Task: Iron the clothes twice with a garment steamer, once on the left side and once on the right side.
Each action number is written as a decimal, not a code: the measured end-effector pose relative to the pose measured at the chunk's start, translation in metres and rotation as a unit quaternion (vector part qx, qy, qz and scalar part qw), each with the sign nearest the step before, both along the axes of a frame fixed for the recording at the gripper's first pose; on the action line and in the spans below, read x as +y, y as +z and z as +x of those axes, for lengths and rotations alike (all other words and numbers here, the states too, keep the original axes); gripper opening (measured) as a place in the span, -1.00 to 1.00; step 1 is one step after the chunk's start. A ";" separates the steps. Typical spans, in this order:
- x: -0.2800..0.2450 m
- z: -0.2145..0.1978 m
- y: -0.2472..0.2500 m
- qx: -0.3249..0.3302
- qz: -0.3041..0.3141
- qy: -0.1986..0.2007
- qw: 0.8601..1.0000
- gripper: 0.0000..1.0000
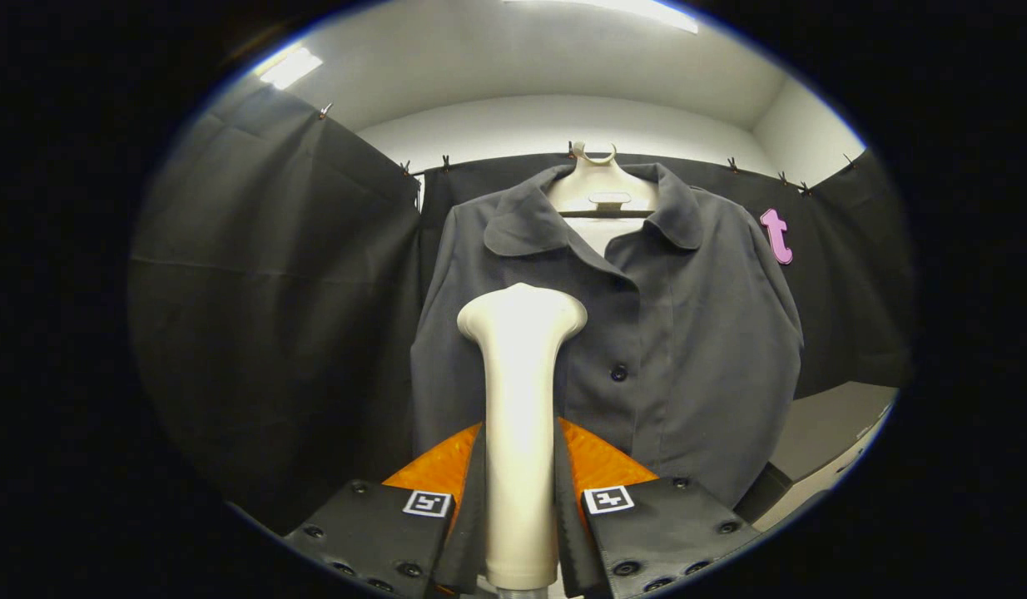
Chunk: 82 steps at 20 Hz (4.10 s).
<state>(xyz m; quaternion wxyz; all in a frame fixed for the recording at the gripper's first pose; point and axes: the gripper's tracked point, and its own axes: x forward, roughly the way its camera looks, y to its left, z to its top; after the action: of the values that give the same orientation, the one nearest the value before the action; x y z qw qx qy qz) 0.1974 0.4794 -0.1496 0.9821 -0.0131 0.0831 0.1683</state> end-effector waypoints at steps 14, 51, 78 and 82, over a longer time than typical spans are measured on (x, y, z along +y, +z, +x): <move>-0.011 -0.043 -0.088 0.069 -0.024 -0.002 0.997 -0.12; -0.030 -0.101 -0.135 0.159 -0.004 -0.017 0.987 -0.11; -0.246 -0.090 0.031 0.019 -0.003 -0.076 0.997 -0.12; -0.271 -0.088 0.034 0.013 -0.009 -0.077 0.997 -0.12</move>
<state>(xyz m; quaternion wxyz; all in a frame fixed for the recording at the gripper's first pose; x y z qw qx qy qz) 0.1094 0.2087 -0.1152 0.9909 -0.0131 0.0977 0.0918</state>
